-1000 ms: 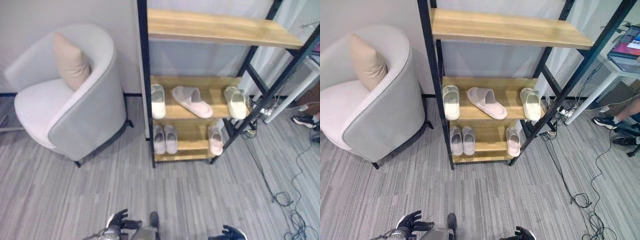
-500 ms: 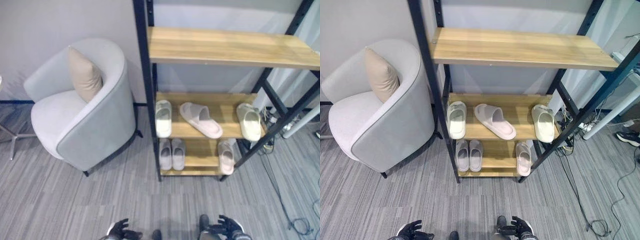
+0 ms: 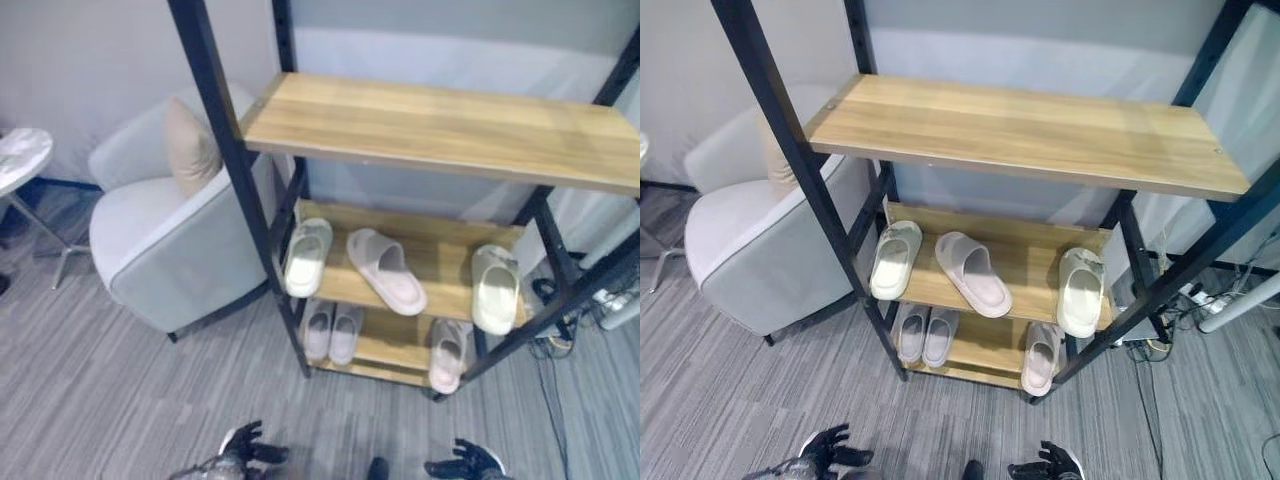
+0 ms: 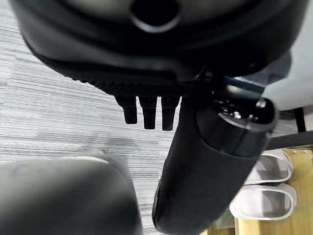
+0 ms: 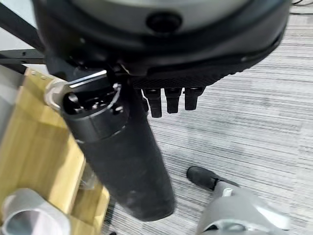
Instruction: Arrange the slippers neatly on the shoe rack.
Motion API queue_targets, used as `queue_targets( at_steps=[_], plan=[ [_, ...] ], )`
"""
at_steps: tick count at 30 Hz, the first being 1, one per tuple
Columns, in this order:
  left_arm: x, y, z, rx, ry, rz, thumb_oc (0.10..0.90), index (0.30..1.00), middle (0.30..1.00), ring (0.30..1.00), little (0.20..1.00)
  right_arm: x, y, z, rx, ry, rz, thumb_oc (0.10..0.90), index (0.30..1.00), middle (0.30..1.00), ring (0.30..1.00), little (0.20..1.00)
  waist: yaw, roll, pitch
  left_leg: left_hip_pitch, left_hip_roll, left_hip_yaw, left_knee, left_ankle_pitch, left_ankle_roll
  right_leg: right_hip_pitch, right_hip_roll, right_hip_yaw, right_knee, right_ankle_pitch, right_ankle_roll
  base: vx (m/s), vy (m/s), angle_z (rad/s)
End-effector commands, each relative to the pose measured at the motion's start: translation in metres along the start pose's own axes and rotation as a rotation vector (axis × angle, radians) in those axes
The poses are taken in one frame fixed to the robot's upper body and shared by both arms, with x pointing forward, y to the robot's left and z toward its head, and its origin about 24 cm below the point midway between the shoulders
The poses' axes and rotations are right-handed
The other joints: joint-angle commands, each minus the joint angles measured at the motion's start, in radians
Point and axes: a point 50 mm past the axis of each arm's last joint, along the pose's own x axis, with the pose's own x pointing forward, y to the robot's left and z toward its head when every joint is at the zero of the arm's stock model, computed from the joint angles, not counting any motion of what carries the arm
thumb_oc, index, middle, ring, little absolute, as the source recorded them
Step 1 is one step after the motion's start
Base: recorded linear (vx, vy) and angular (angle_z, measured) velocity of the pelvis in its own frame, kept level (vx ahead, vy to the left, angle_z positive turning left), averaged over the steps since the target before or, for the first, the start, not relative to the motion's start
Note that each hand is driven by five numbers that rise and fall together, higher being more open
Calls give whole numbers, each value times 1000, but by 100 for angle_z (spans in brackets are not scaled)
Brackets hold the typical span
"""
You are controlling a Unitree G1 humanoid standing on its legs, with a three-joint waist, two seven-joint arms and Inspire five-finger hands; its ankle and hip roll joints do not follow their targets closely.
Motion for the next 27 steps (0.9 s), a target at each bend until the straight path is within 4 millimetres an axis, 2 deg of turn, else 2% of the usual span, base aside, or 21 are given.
queue_targets(
  at_steps=[1,2,4,6,8,9,10,11,14,16,17,19,21,22,24,26,27],
  plan=[
    [-4,-9,-11,35,12,-32,800,900,900,900,900,1,-11,10,18,-45,-32,800,900,900,900,900,46,20,16,-53,-65,41,-141,89,45,28,43,83,101,-119,125,289,-57,17],
    [-4,-8,-13,32,16,-31,800,900,900,900,900,2,-9,11,15,-44,-30,800,900,900,900,900,64,20,19,-67,-75,38,-156,109,38,46,56,97,99,-126,122,254,-12,6],
    [-6,-6,-20,13,39,-25,800,900,900,900,900,2,-5,13,9,-50,-17,800,900,900,900,900,79,19,9,-41,-82,26,-198,104,49,64,77,111,98,-142,121,232,28,-34],
    [-7,-3,-27,12,62,-17,800,900,900,900,900,2,-1,12,-3,-50,-4,800,900,900,900,900,89,7,-2,-10,-96,9,-205,91,65,78,76,118,122,-162,127,196,49,-69],
    [-7,2,-25,-5,59,-2,800,900,900,900,900,3,2,18,-22,-65,8,800,900,900,900,900,95,7,-3,24,-88,10,-221,79,80,46,68,111,226,-161,150,93,46,-44],
    [-7,2,-25,-5,59,-2,800,900,900,900,900,3,2,18,-22,-65,8,800,900,900,900,900,96,6,-3,25,-89,12,-221,79,80,44,67,112,231,-164,150,53,20,-33],
    [-6,4,-23,-10,52,5,800,900,900,900,900,3,3,22,-31,-76,14,800,900,900,900,900,99,13,-2,40,-81,8,-226,73,86,9,52,94,295,-155,168,72,3,-33],
    [-5,9,-17,-10,30,19,800,900,900,900,900,4,3,31,-30,-105,18,800,900,900,900,900,94,25,0,70,-68,-2,-247,63,94,-64,10,60,398,-139,198,104,-17,-33],
    [-3,9,-12,-9,14,21,800,900,900,900,900,5,-1,31,-28,-100,5,800,900,900,900,900,82,39,-6,110,-61,-17,-272,54,92,-72,-60,20,342,-129,192,98,-83,-6],
    [-3,9,-11,-9,10,20,800,900,900,900,900,5,-3,31,-31,-98,2,800,900,900,900,900,78,43,-8,116,-56,-20,-278,53,90,-75,-73,21,325,-120,191,35,-106,24],
    [-3,9,-8,0,-2,21,800,900,900,900,900,5,-5,32,-33,-98,-3,800,900,900,900,900,71,49,-11,120,-46,-31,-280,54,81,-80,-98,46,298,-103,201,-2,-167,27],
    [-2,8,-5,12,-14,21,800,900,900,900,900,5,-5,33,-28,-100,-2,800,900,900,900,900,70,46,-13,115,-43,-34,-282,57,73,-63,-102,86,282,-96,213,-33,-187,25],
    [-2,7,-5,22,-15,20,800,900,900,900,900,5,-3,30,-27,-97,2,800,900,900,900,900,74,38,-19,105,-39,-43,-284,68,57,-30,-86,117,242,-106,212,-32,-152,37],
    [-2,7,-5,22,-15,20,800,900,900,900,900,5,-3,30,-27,-97,2,800,900,900,900,900,74,38,-19,105,-39,-43,-284,68,57,-30,-86,117,242,-106,212,-48,-191,40],
    [-2,5,-3,15,-19,11,800,900,900,900,900,4,-1,25,-20,-89,8,800,900,900,900,900,80,29,-20,72,-21,-55,-269,97,25,6,-63,86,163,-116,199,-78,-253,18],
    [-2,4,-3,19,-19,7,800,900,900,900,900,3,-1,23,-15,-85,11,800,900,900,900,900,77,29,-17,61,-11,-66,-266,113,14,14,-43,94,144,-124,188,-77,-165,26],
    [-1,-1,2,19,-36,-5,800,900,900,900,900,3,-4,23,-10,-91,-1,800,900,900,900,900,76,33,4,21,7,-75,-250,152,-12,30,-22,84,109,-128,173,-137,-157,36]
  ],
)
